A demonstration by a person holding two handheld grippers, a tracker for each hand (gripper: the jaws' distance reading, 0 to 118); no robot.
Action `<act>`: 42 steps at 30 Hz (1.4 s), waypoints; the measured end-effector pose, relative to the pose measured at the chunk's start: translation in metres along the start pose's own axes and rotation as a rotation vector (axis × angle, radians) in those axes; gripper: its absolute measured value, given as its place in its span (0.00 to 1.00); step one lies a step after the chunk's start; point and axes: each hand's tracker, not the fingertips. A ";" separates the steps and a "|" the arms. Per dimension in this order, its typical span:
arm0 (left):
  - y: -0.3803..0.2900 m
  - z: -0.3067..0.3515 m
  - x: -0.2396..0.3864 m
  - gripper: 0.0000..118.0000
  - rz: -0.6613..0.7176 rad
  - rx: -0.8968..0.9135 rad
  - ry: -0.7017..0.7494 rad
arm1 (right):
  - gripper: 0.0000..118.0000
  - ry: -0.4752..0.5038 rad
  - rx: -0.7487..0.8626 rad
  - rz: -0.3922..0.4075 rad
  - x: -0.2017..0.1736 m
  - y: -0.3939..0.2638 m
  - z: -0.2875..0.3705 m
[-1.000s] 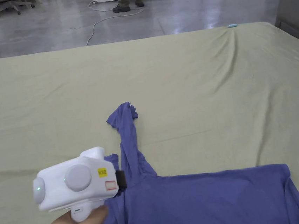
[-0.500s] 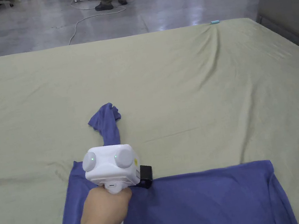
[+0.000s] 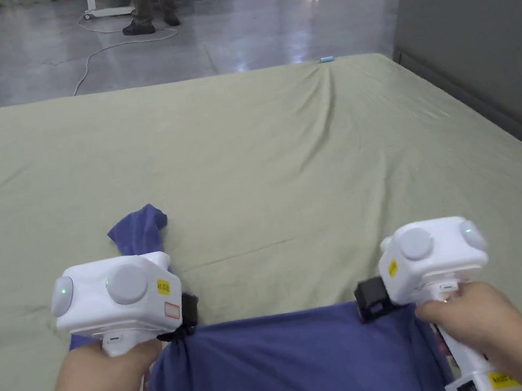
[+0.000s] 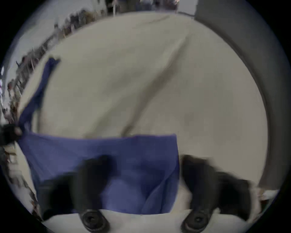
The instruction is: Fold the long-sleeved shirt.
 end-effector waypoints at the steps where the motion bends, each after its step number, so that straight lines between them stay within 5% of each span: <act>1: -0.002 0.004 0.000 0.01 0.000 0.004 0.002 | 0.50 -0.048 -0.015 0.060 -0.006 -0.005 0.010; 2: -0.003 0.010 -0.001 0.01 0.003 0.007 -0.005 | 0.43 -0.047 0.066 0.083 -0.007 -0.015 0.019; 3: -0.005 0.018 -0.001 0.01 0.006 0.013 -0.015 | 0.06 0.005 0.146 0.081 -0.005 -0.024 0.035; 4: -0.007 0.027 0.001 0.01 0.002 0.020 -0.018 | 0.00 0.095 0.145 0.066 -0.003 -0.031 0.044; 15: -0.007 0.258 0.040 0.01 -0.167 0.367 -0.035 | 0.00 0.179 0.659 0.252 -0.019 -0.124 0.338; 23: 0.077 0.416 0.043 0.01 -0.226 0.561 0.059 | 0.00 0.133 0.884 0.347 -0.043 -0.075 0.522; 30: 0.204 0.488 0.035 0.01 -0.153 0.681 0.172 | 0.00 -0.043 0.988 0.334 -0.072 0.047 0.613; 42: 0.327 0.553 0.043 0.01 -0.127 0.904 0.317 | 0.00 -0.118 1.195 0.194 -0.105 0.181 0.681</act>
